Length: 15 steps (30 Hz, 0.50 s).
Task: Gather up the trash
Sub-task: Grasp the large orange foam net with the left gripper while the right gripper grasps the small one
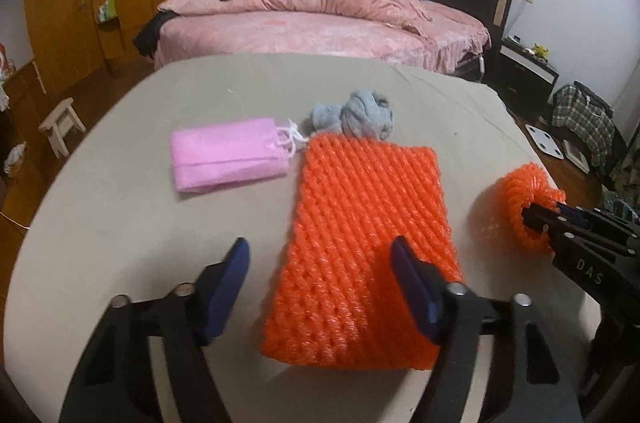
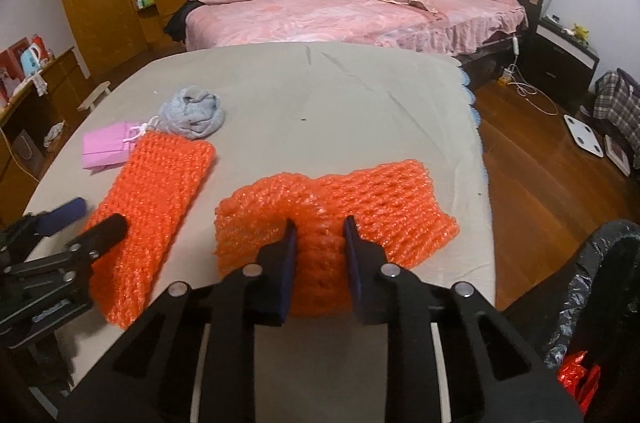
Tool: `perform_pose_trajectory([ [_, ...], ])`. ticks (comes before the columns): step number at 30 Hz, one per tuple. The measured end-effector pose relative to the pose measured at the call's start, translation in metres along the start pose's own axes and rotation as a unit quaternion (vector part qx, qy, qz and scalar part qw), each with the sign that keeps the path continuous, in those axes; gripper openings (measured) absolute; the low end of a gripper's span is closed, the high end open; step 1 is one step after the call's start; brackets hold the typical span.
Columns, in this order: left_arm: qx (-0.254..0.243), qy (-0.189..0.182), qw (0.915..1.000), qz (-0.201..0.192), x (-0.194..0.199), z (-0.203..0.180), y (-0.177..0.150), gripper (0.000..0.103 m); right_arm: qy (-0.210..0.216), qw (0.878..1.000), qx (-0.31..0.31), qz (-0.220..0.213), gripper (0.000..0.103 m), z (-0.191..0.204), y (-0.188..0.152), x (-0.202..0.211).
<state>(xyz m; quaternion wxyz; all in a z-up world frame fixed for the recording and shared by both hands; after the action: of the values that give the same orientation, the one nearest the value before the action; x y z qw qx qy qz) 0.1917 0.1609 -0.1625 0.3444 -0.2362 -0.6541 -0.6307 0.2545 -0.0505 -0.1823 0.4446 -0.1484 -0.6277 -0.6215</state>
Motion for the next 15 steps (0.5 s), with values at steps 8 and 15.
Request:
perform_pose_trajectory([
  [8,-0.009,-0.030,0.9995,-0.005,0.004,-0.004,-0.003,0.029,0.011,1.000,0.004,-0.008,0.018,0.005,-0.001,0.005],
  [15,0.007,-0.026,0.9994,-0.021,0.011,0.003,-0.003,0.013,0.013,1.000,0.007,-0.021,0.018,0.005,0.000,0.014],
])
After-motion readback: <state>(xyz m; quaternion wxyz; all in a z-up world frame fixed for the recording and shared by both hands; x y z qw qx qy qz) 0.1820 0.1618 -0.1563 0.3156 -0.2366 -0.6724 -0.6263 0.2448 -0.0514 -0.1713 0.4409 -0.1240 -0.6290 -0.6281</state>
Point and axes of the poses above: each gripper's, at about its wrist camera, not at the fingertips, and x roughly against the way its jaws point, z to its left, y to its top, the point moved 1 cm from there along -x, roughly the way its jaws point, and after that the axes turned 7 degrees about y, right-handed, at the moved point
